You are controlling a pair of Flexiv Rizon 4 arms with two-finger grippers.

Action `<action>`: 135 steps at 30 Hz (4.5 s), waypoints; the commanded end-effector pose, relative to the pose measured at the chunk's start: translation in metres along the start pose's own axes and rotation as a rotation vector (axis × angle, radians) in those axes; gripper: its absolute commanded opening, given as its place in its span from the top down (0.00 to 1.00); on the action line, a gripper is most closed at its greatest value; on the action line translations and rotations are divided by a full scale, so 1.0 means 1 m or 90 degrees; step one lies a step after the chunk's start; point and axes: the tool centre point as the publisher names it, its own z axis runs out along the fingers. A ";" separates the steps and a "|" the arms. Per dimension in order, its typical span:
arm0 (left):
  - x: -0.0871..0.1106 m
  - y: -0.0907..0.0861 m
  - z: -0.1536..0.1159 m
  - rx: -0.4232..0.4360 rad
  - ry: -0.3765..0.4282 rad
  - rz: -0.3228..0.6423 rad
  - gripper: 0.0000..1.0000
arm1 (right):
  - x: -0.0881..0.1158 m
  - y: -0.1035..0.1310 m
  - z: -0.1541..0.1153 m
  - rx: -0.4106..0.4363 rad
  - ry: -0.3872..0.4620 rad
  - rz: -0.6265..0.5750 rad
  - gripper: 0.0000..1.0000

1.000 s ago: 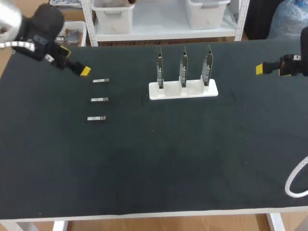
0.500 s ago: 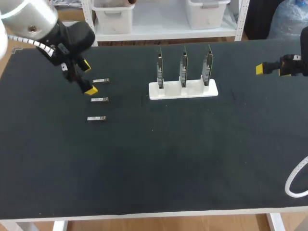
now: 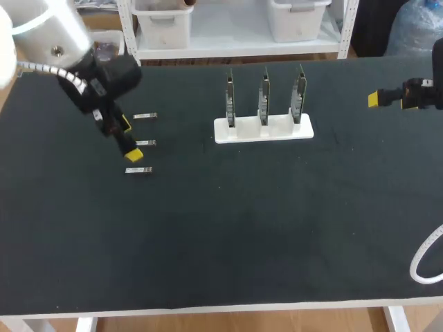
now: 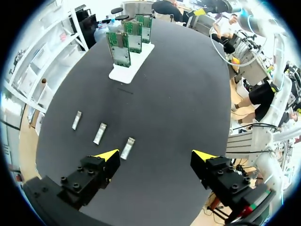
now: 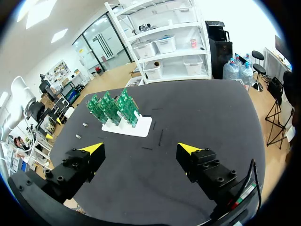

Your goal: Pick up the optical module with the left hand, and insert it into the network port with the right hand.

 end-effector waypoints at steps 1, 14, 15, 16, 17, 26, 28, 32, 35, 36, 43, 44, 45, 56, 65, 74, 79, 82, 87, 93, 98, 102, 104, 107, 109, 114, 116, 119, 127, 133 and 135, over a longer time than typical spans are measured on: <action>0.009 -0.009 0.008 -0.022 -0.015 -0.018 0.00 | 0.000 0.001 -0.001 0.003 0.000 0.000 0.00; 0.009 -0.009 0.008 -0.022 -0.015 -0.018 0.00 | 0.000 0.001 -0.001 0.003 0.000 0.000 0.00; 0.009 -0.009 0.008 -0.022 -0.015 -0.018 0.00 | 0.000 0.001 -0.001 0.003 0.000 0.000 0.00; 0.003 -0.004 -0.001 -0.041 -0.060 -0.018 0.00 | 0.000 0.001 -0.001 0.003 0.000 0.000 0.00; -0.004 0.000 -0.008 -0.072 -0.085 0.000 0.00 | 0.000 0.001 -0.001 0.003 0.000 0.000 0.00; -0.009 0.001 -0.001 -0.052 -0.028 0.095 0.00 | 0.000 0.001 -0.001 0.003 0.000 0.000 0.00; 0.003 0.000 0.003 -0.043 -0.021 0.088 0.00 | 0.000 0.001 -0.001 0.003 0.000 0.000 0.00; 0.027 0.000 0.014 -0.031 0.000 0.062 0.00 | 0.000 0.001 -0.001 0.003 0.000 0.000 0.00; 0.040 -0.004 0.022 -0.022 0.007 0.048 0.00 | 0.000 0.001 -0.001 0.003 0.000 0.000 0.00; 0.044 -0.007 0.025 -0.017 0.011 0.056 0.00 | 0.000 0.001 -0.001 0.003 0.000 0.000 0.00; 0.056 -0.019 0.046 0.008 -0.008 0.029 0.00 | 0.000 0.001 -0.001 0.003 0.000 0.000 0.00; 0.052 -0.018 0.049 0.007 -0.014 0.034 0.00 | 0.000 0.001 -0.001 0.003 0.000 0.000 0.00; 0.047 -0.018 0.051 0.008 -0.015 0.043 0.00 | 0.000 0.001 -0.001 0.003 0.000 0.000 0.00; 0.006 -0.003 0.051 -0.003 -0.015 0.111 0.00 | 0.000 0.001 -0.001 0.003 0.000 0.000 0.00; 0.006 -0.002 0.049 0.000 -0.016 0.098 0.00 | 0.000 0.001 -0.001 0.003 0.000 0.000 0.00; -0.003 0.002 0.044 -0.034 -0.004 0.116 0.00 | 0.000 0.001 -0.001 0.003 0.000 0.000 0.00; -0.020 0.002 0.048 -0.031 0.113 0.225 0.00 | 0.000 0.001 -0.001 0.003 0.000 0.000 0.00; -0.018 0.004 0.054 -0.016 0.158 0.239 0.00 | 0.000 0.001 -0.001 0.003 0.000 0.000 0.00; -0.007 0.009 0.067 -0.014 0.223 0.226 0.00 | 0.000 0.001 -0.001 0.003 0.000 0.000 0.00; 0.004 0.018 0.073 -0.023 0.221 0.214 0.00 | 0.000 0.001 -0.001 0.003 0.000 0.000 0.00; 0.018 0.024 0.071 -0.041 0.223 0.195 0.00 | 0.000 0.001 -0.001 0.003 0.000 0.000 0.00; 0.031 0.024 0.071 -0.045 0.219 0.179 0.00 | 0.000 0.001 -0.001 0.003 0.000 0.000 0.00; 0.038 0.023 0.073 -0.044 0.215 0.169 0.00 | 0.000 0.001 -0.001 0.003 0.000 0.000 0.00; 0.044 0.022 0.077 -0.045 0.210 0.165 0.00 | 0.000 0.001 -0.001 0.003 0.000 0.000 0.00; 0.048 0.021 0.080 -0.045 0.202 0.156 0.00 | 0.000 0.001 -0.001 0.003 0.000 0.000 0.00; 0.048 0.025 0.084 -0.046 0.185 0.141 0.00 | 0.000 0.001 -0.001 0.003 0.000 0.000 0.00; 0.041 0.029 0.081 -0.036 0.175 0.132 0.00 | 0.000 0.001 -0.001 0.003 0.000 0.000 0.00; 0.041 0.029 0.081 -0.036 0.175 0.132 0.00 | 0.000 0.001 -0.001 0.003 0.000 0.000 0.00; 0.041 0.029 0.081 -0.036 0.175 0.132 0.00 | 0.000 0.001 -0.001 0.003 0.000 0.000 0.00; 0.041 0.029 0.081 -0.036 0.175 0.132 0.00 | 0.000 0.001 -0.001 0.003 0.000 0.000 0.00; 0.041 0.029 0.081 -0.036 0.175 0.132 0.00 | 0.000 0.001 -0.001 0.003 0.000 0.000 0.00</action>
